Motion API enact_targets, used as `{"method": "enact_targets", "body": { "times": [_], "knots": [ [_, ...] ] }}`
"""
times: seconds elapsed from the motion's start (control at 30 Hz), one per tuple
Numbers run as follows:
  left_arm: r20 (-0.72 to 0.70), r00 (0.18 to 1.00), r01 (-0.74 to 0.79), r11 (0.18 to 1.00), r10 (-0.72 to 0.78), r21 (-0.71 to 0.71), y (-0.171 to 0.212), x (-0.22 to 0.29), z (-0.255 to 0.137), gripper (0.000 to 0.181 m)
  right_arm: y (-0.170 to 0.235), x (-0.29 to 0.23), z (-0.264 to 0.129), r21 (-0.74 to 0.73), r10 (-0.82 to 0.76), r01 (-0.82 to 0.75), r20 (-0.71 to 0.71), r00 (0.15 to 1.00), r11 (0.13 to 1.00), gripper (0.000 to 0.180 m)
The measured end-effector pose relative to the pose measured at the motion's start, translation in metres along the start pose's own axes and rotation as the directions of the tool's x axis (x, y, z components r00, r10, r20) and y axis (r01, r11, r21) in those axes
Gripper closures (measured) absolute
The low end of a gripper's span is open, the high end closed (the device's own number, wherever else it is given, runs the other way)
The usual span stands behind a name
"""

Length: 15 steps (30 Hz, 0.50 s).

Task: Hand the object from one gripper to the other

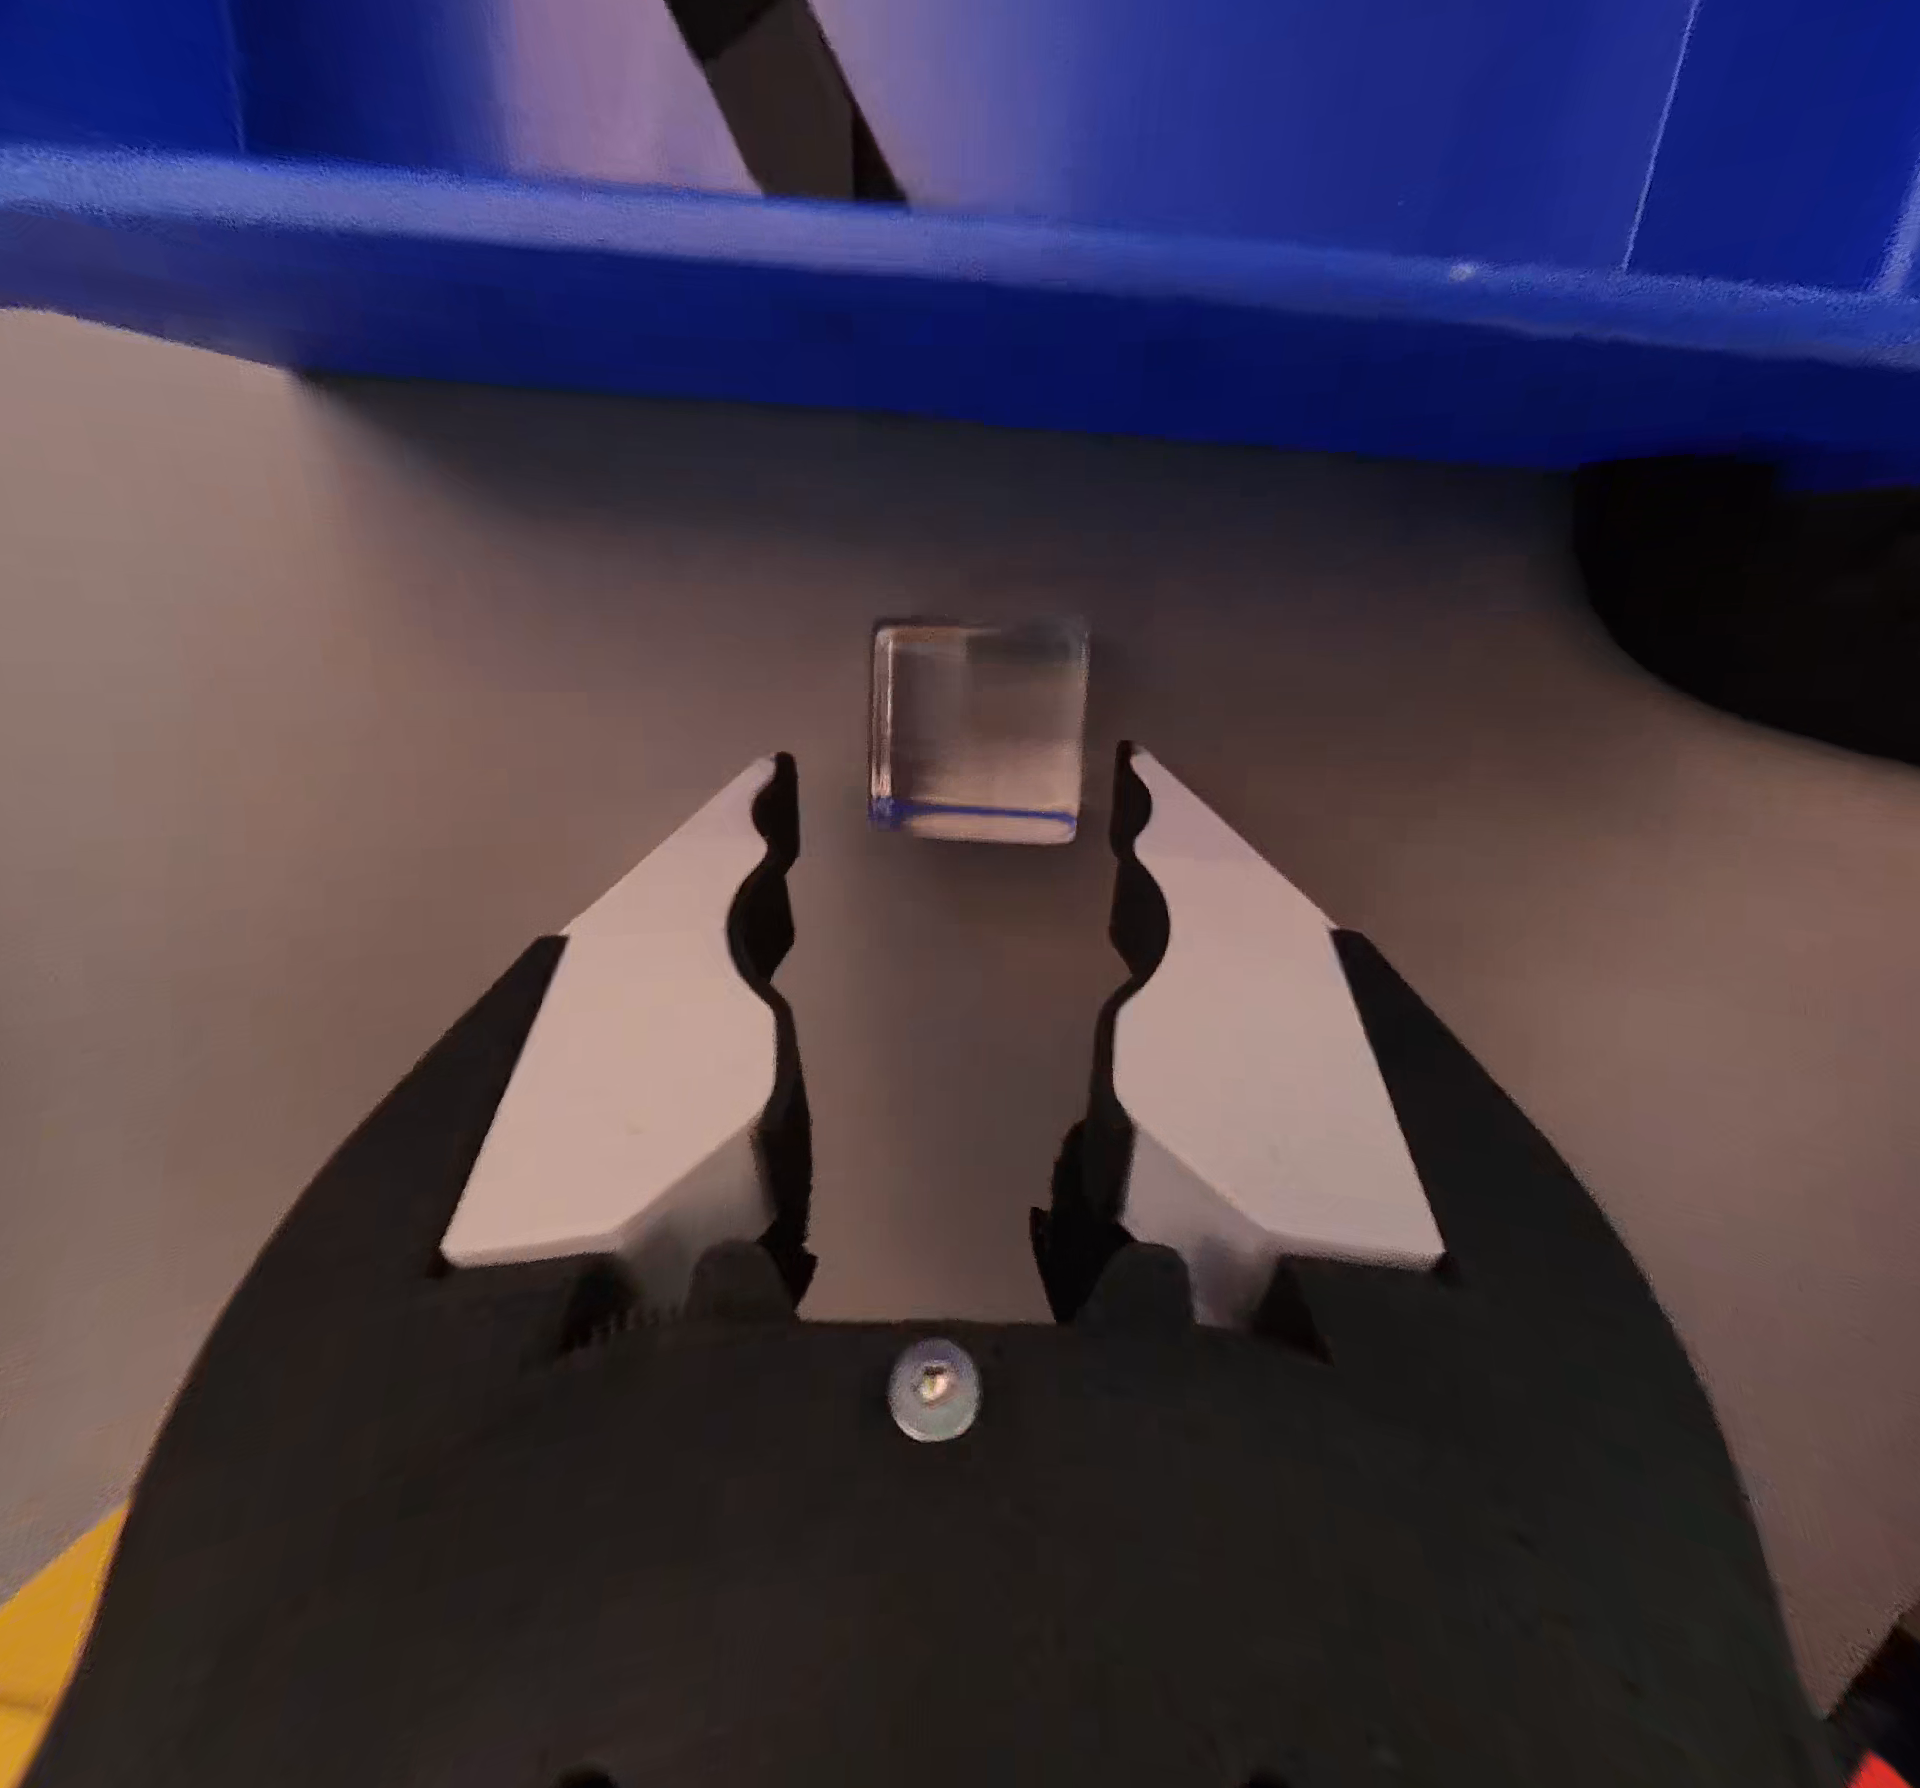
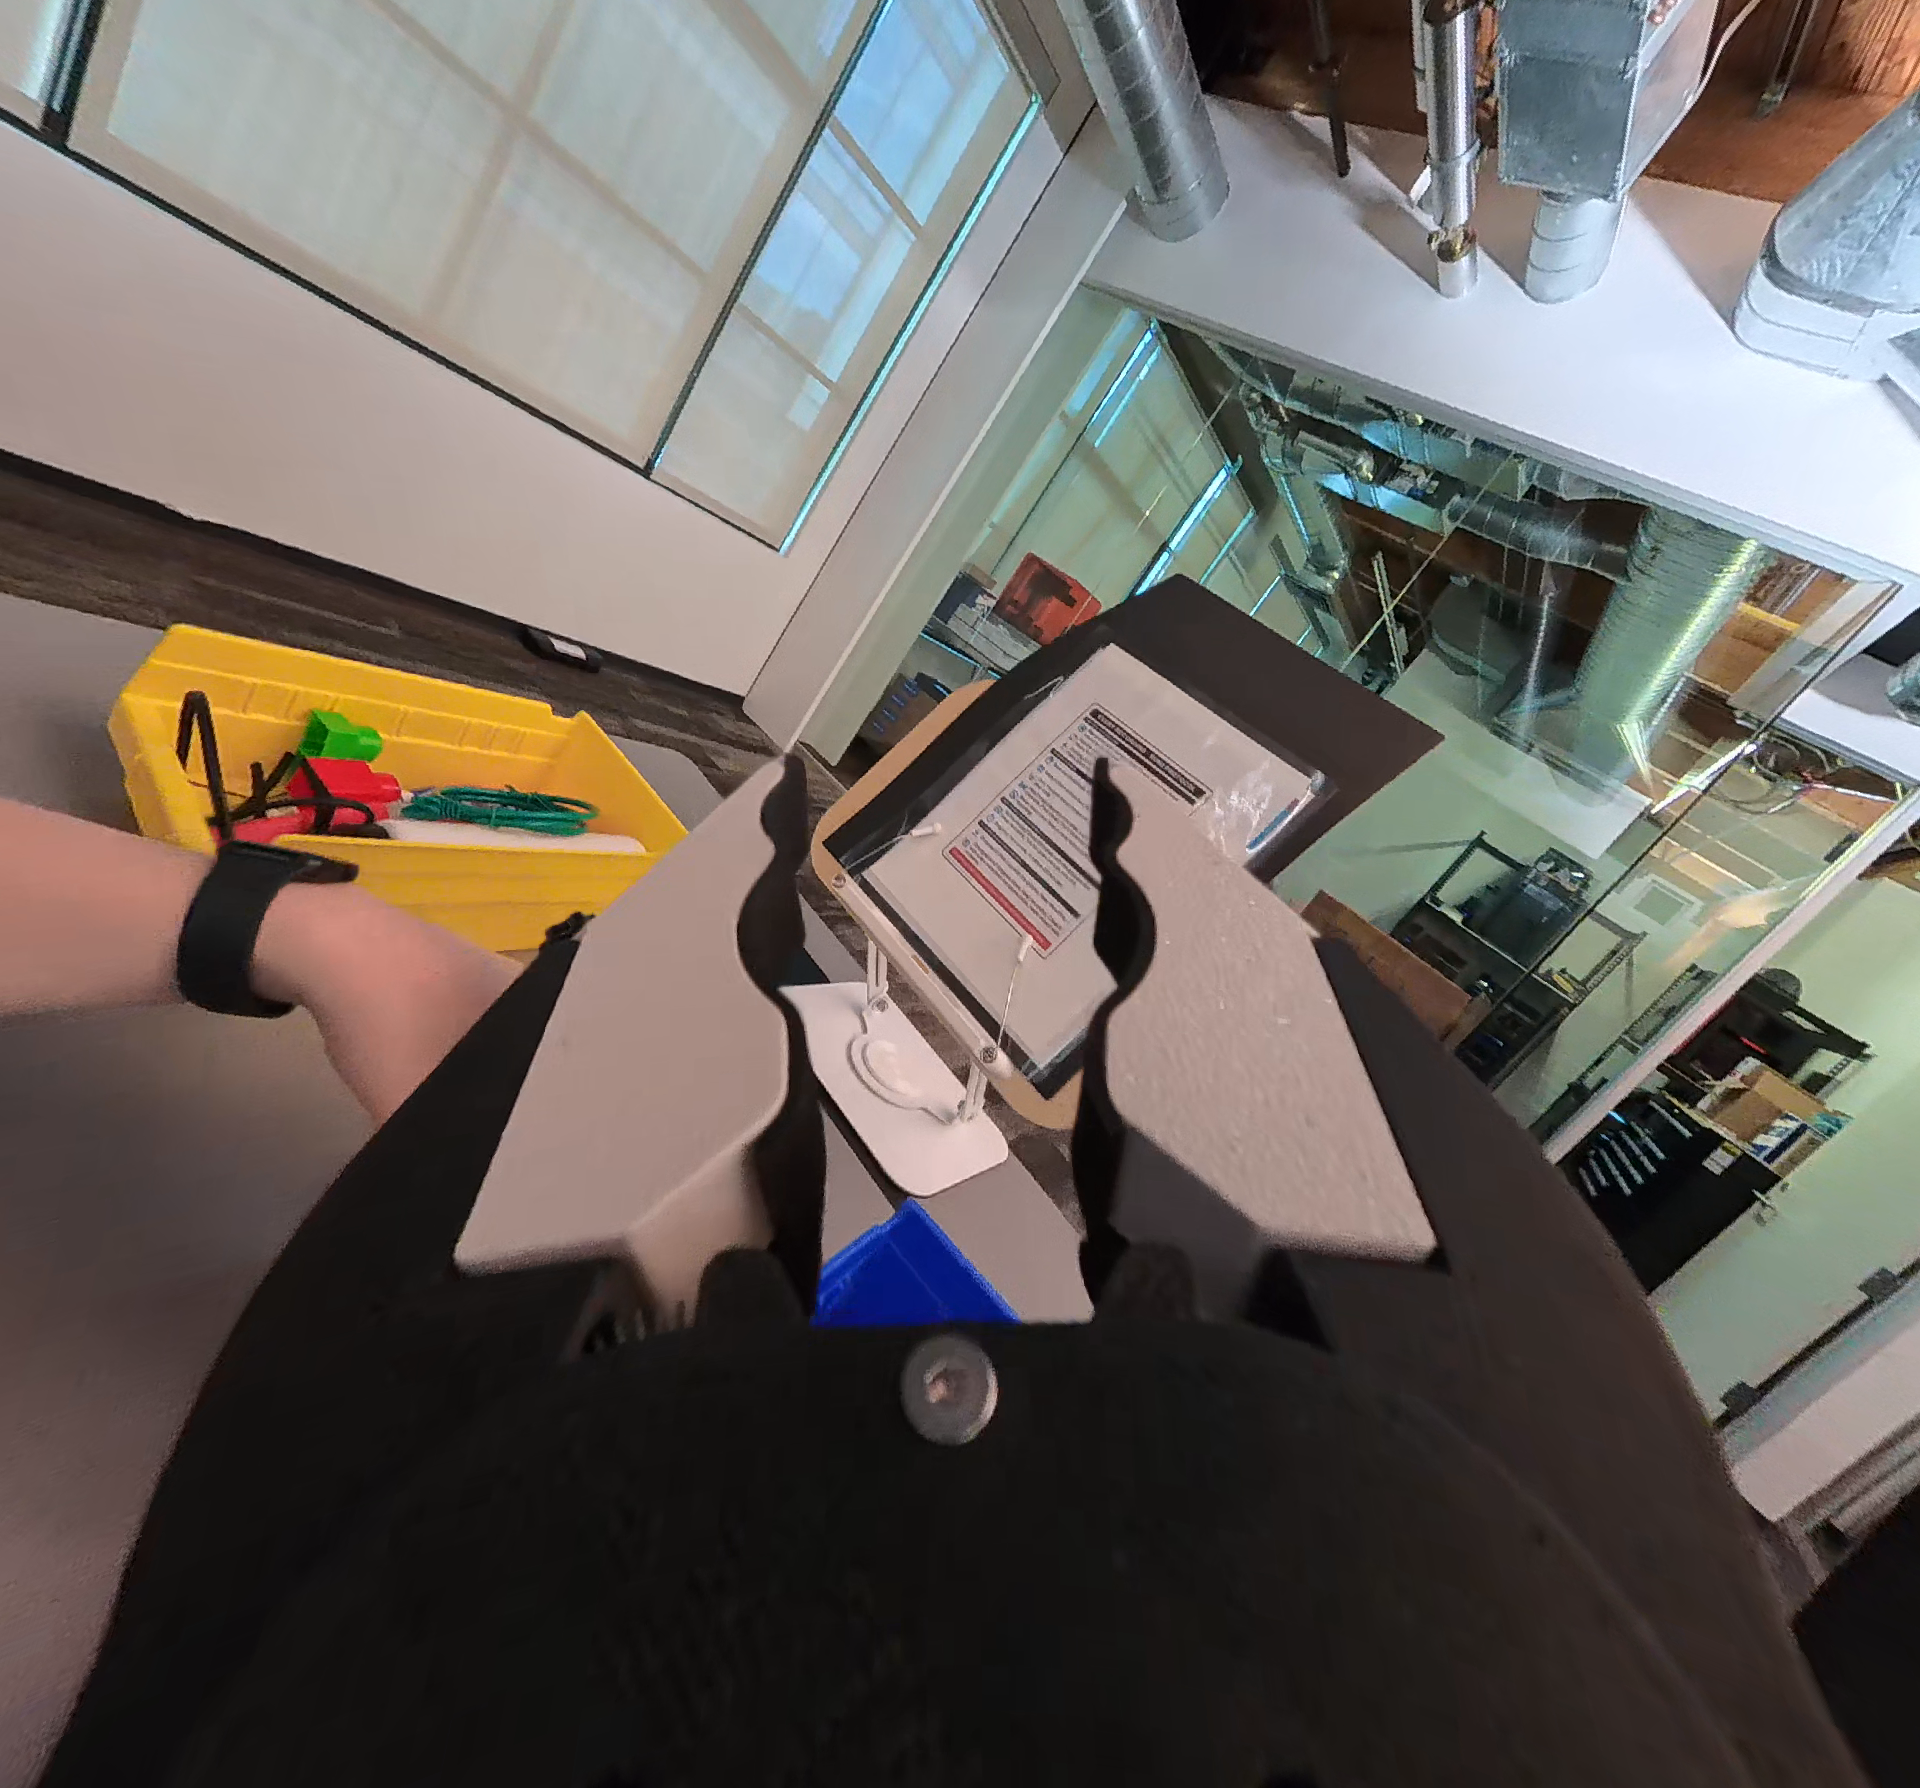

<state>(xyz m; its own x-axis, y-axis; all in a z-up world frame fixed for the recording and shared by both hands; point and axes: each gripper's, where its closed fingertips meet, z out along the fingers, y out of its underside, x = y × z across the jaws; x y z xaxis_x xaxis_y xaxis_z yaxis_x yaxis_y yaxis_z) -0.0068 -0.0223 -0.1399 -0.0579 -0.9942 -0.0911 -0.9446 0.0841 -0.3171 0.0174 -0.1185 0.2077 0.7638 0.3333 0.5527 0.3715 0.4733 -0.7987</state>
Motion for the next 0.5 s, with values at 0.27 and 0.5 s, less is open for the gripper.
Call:
{"method": "enact_targets", "body": {
  "times": [0.27,0.5],
  "knots": [
    [-0.024,0.999,-0.038,0.994,0.036,-0.101,0.006,0.0,0.012,0.137,0.013,0.009,-0.008,-0.029,0.025,-0.025,-0.006,1.0,0.999,0.126],
    [-0.016,1.0,0.022,0.995,-0.024,-0.099,0.01,-0.006,0.003,0.138,0.021,0.015,-0.014,-0.057,0.022,-0.024,-0.028,0.999,0.998,0.126]
  ]
}}
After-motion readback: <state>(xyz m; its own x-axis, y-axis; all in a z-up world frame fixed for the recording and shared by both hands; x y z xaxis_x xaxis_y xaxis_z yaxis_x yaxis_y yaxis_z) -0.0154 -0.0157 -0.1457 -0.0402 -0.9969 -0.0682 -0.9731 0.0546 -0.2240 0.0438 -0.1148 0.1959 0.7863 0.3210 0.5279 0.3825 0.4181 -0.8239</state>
